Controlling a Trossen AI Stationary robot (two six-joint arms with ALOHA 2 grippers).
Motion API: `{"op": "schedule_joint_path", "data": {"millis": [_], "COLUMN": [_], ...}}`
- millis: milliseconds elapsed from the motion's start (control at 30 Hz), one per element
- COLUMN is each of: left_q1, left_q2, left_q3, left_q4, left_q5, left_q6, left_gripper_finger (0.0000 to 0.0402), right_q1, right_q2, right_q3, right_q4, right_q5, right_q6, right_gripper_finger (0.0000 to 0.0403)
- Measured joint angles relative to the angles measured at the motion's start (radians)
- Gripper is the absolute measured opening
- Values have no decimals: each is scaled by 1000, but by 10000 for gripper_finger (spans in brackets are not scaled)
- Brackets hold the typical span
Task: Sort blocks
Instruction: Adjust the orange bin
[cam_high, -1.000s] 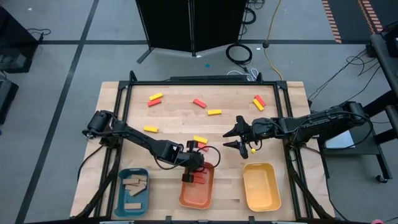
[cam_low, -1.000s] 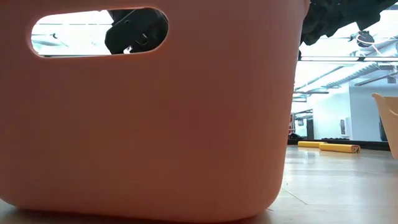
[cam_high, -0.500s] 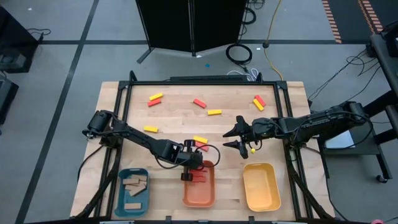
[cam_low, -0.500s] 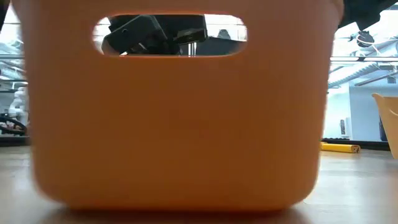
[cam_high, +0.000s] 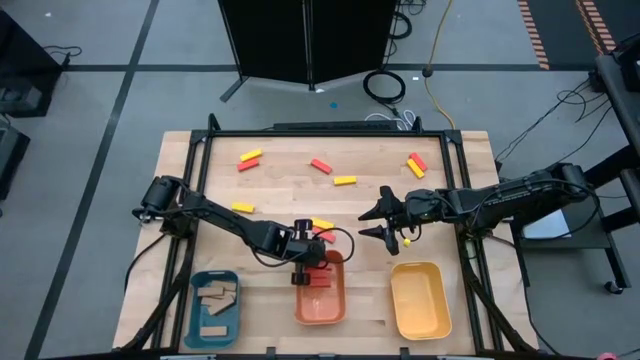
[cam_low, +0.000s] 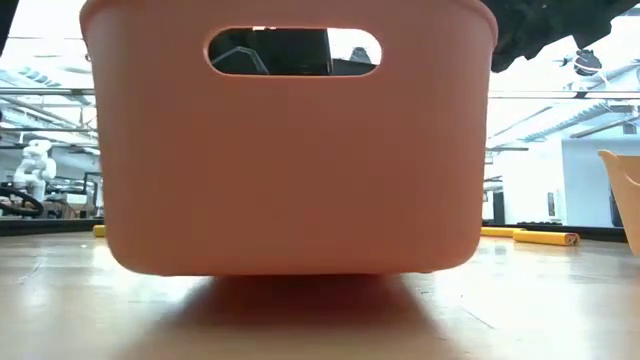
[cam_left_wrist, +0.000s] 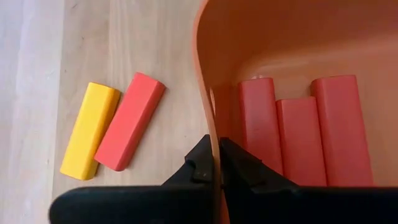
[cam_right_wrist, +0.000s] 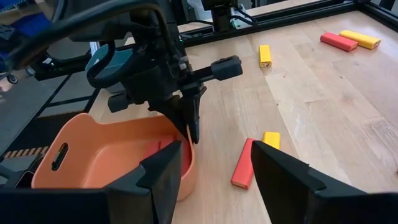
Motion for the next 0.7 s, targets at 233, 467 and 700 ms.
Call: {"op": "schedule_joint_path", "data": {"millis": [233, 467, 700], "left_q1": [1, -4, -5], "left_q2": [0, 5, -9], "left_q3": [0, -3, -4], "left_q4": [18, 21, 32], "left_q5": [34, 51, 53], "left_q6": [-4, -4, -5], "left_gripper_finger": [15, 48, 99], "right_q1": [0, 0, 0], "right_q2": [0, 0, 0], "right_q3": [0, 0, 0], "right_q4": [0, 0, -1], "right_q5": [0, 0, 0], "right_q6": [0, -3, -7], "right_gripper_finger": [187, 187, 187]}}
